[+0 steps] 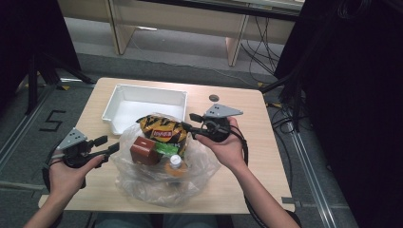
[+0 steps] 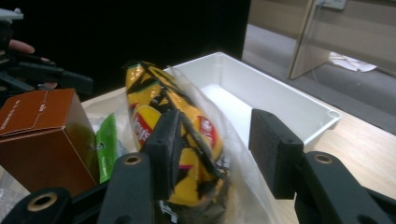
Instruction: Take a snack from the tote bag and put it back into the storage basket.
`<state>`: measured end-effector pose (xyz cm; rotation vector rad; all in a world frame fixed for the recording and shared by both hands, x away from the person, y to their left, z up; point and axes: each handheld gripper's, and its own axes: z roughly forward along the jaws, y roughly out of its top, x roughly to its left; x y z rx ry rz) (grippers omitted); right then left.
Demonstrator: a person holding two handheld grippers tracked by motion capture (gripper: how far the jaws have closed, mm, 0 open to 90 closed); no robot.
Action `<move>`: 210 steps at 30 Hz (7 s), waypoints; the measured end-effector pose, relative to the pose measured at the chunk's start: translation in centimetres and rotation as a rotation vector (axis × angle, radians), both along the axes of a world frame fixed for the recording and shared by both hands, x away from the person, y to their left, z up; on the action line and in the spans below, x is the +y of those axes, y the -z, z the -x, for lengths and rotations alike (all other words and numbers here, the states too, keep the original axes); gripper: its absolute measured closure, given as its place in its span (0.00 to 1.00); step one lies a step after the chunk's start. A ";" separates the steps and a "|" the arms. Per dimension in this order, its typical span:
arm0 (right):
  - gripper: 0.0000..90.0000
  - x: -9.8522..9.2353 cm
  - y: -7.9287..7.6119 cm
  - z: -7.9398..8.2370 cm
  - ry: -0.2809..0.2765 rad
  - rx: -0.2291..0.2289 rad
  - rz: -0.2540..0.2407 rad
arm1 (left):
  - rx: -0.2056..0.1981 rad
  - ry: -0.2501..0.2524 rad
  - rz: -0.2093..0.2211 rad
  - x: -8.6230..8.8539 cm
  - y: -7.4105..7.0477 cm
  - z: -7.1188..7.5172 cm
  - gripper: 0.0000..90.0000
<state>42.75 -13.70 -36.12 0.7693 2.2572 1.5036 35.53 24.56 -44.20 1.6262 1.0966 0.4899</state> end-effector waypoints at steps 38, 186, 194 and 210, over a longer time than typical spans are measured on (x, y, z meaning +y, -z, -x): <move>0.98 2.0 1.8 -1.6 -0.104 -0.064 0.139 | 0.009 0.007 -0.007 -0.2 0.2 -0.1 0.45; 1.00 5.2 -13.1 -7.3 0.008 -0.133 -0.240 | 0.014 0.032 -0.011 -0.4 0.7 -0.5 0.47; 1.00 5.9 -12.6 -8.0 0.014 -0.122 -0.235 | 0.013 0.032 -0.011 -0.3 0.7 -0.5 0.47; 1.00 7.0 -12.0 -9.2 0.019 -0.116 -0.219 | 0.013 0.038 -0.011 -0.4 0.7 -0.5 0.47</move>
